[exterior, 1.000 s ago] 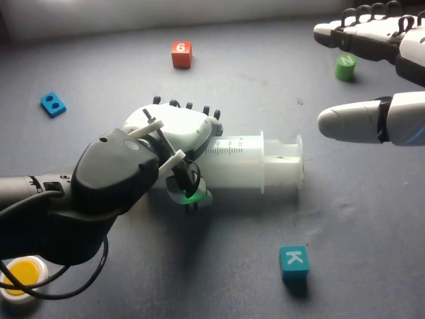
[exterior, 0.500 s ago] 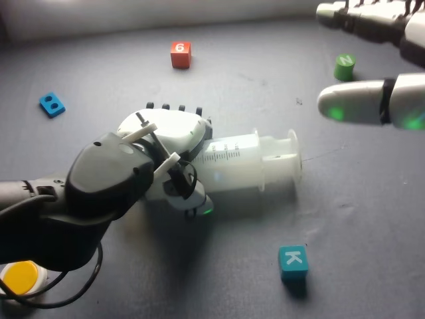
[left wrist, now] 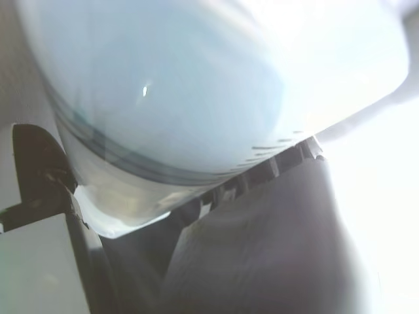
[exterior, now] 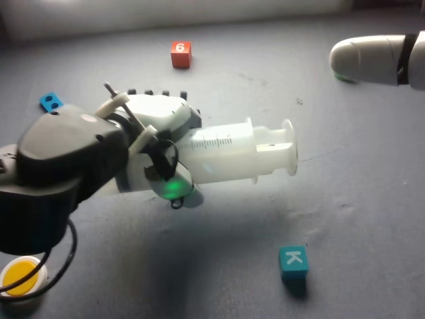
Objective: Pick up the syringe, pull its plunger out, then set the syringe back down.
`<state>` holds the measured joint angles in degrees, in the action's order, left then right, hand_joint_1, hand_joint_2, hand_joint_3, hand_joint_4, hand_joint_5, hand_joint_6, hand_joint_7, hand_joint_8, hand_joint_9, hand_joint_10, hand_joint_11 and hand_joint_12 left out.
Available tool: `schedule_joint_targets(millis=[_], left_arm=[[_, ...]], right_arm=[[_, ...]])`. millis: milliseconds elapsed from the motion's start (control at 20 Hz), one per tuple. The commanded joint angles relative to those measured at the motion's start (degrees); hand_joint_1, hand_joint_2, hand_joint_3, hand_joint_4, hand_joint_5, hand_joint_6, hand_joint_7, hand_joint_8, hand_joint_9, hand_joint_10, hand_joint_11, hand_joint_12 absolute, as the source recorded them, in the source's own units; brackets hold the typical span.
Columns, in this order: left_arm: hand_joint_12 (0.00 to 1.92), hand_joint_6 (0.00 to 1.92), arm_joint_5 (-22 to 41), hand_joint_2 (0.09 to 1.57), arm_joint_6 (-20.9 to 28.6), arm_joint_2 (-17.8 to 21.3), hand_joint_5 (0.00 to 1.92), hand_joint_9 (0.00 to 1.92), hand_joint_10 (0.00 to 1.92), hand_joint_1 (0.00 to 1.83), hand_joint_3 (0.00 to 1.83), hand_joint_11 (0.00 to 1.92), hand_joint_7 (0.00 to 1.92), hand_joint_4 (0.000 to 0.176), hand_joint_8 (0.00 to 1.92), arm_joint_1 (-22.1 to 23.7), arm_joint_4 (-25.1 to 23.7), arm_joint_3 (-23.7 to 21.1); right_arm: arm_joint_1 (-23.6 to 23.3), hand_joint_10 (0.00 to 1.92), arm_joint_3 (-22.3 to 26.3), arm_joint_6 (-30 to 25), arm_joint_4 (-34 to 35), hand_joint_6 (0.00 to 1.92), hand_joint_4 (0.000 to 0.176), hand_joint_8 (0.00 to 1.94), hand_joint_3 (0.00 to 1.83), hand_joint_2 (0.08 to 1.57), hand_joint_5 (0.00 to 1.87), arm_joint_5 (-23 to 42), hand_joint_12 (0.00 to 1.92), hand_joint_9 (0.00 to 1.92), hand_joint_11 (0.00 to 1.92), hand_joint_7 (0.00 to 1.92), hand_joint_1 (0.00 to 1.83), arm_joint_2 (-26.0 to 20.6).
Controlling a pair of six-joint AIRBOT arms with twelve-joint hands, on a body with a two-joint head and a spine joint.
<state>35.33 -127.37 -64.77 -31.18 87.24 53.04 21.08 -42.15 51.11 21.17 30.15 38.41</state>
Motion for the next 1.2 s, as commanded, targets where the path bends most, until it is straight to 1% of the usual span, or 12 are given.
schedule_joint_targets(millis=[0,50,200,300,450,550,600,700,800,1000,1100,1150], left_arm=[[1.64,1.17,1.47,1.24,-0.59,1.05,0.78,0.61,1.33,1.16,0.00,0.46,0.72,0.000,1.54,1.43,-1.30,-0.74],[1.63,1.19,1.38,1.25,-1.01,2.00,0.77,0.61,1.32,1.16,0.00,0.46,0.72,0.000,1.54,2.18,-0.47,-1.46],[1.57,1.23,0.78,1.25,-4.12,4.53,0.75,0.63,1.25,1.15,0.00,0.47,0.73,0.000,1.50,4.89,3.39,-3.16],[1.54,1.18,0.45,1.24,-5.08,5.66,0.78,0.64,1.23,1.16,0.00,0.47,0.74,0.000,1.50,6.62,4.81,-3.85],[1.54,1.21,0.26,1.25,-6.49,6.69,0.76,0.63,1.24,1.15,0.00,0.47,0.72,0.000,1.53,9.27,7.21,-4.68],[1.53,1.21,-0.51,1.25,-7.96,6.94,0.77,0.63,1.24,1.15,0.00,0.48,0.73,0.000,1.52,10.74,9.34,-4.85],[1.52,1.18,-0.74,1.24,-8.32,7.06,0.79,0.63,1.23,1.16,0.00,0.47,0.73,0.000,1.50,11.24,9.85,-4.92],[1.58,1.20,-1.13,1.25,-10.00,7.56,0.77,0.61,1.29,1.15,0.00,0.48,0.72,0.000,1.53,12.59,11.50,-5.15],[1.60,1.21,-1.21,1.25,-11.85,8.02,0.77,0.60,1.29,1.15,0.00,0.46,0.72,0.000,1.52,13.66,13.04,-5.36],[1.56,1.20,-1.25,1.24,-12.03,8.27,0.75,0.63,1.24,1.16,0.00,0.47,0.75,0.000,1.50,14.47,13.27,-5.38],[1.56,1.23,-1.36,1.25,-12.04,8.47,0.75,0.62,1.22,1.15,0.00,0.45,0.74,0.000,1.50,14.79,13.27,-5.29],[1.61,1.20,-1.36,1.25,-12.11,8.55,0.76,0.61,1.28,1.16,0.00,0.45,0.73,0.000,1.52,14.90,13.27,-5.21]], right_arm=[[-1.35,0.00,0.20,-0.97,-0.85,0.00,0.000,0.00,0.00,0.97,0.02,5.25,0.29,0.06,0.00,0.05,0.34,-0.42],[-1.69,0.00,0.21,-1.59,-0.87,0.00,0.000,0.00,0.00,0.95,0.05,4.19,0.38,0.09,0.00,0.08,0.36,-0.42],[-1.84,0.00,0.62,-3.68,-3.38,0.00,0.000,0.00,0.00,0.95,0.05,3.62,0.40,0.10,0.00,0.09,0.52,-0.42],[-1.93,0.00,1.02,-4.31,-4.70,0.00,0.000,0.00,0.00,0.95,0.02,3.63,0.43,0.09,0.00,0.07,0.56,-0.42],[-2.34,0.01,1.09,-5.30,-4.37,0.00,0.000,0.01,0.00,0.91,0.03,3.57,0.53,0.12,0.00,0.09,0.82,-0.20],[-2.12,0.01,0.89,-5.21,-3.99,0.01,0.000,0.01,0.00,0.92,0.06,3.76,0.62,0.16,0.00,0.12,0.88,0.85],[-1.84,0.01,0.61,-4.83,-3.99,0.00,0.000,0.01,0.00,0.92,0.06,4.04,0.64,0.17,0.00,0.12,0.91,1.56],[-0.79,0.01,-0.41,-2.11,-3.53,0.01,0.000,0.01,0.00,0.92,0.04,5.59,0.55,0.15,0.00,0.11,1.01,3.76],[-0.69,0.01,-1.73,-1.64,-1.14,0.01,0.000,0.01,0.00,0.92,0.04,5.38,0.57,0.16,0.00,0.12,1.05,5.49],[0.12,0.01,-4.29,-0.66,0.04,0.01,0.000,0.01,0.00,0.90,0.09,6.08,0.68,0.21,0.00,0.18,1.07,8.92],[0.69,0.00,-5.00,-0.37,0.04,0.00,0.000,0.00,0.00,0.90,0.09,7.08,0.66,0.20,0.00,0.17,1.08,10.14],[0.74,0.00,-5.40,-0.38,0.04,0.00,0.000,0.00,0.00,0.90,0.09,7.32,0.63,0.19,0.00,0.16,1.09,10.69]])
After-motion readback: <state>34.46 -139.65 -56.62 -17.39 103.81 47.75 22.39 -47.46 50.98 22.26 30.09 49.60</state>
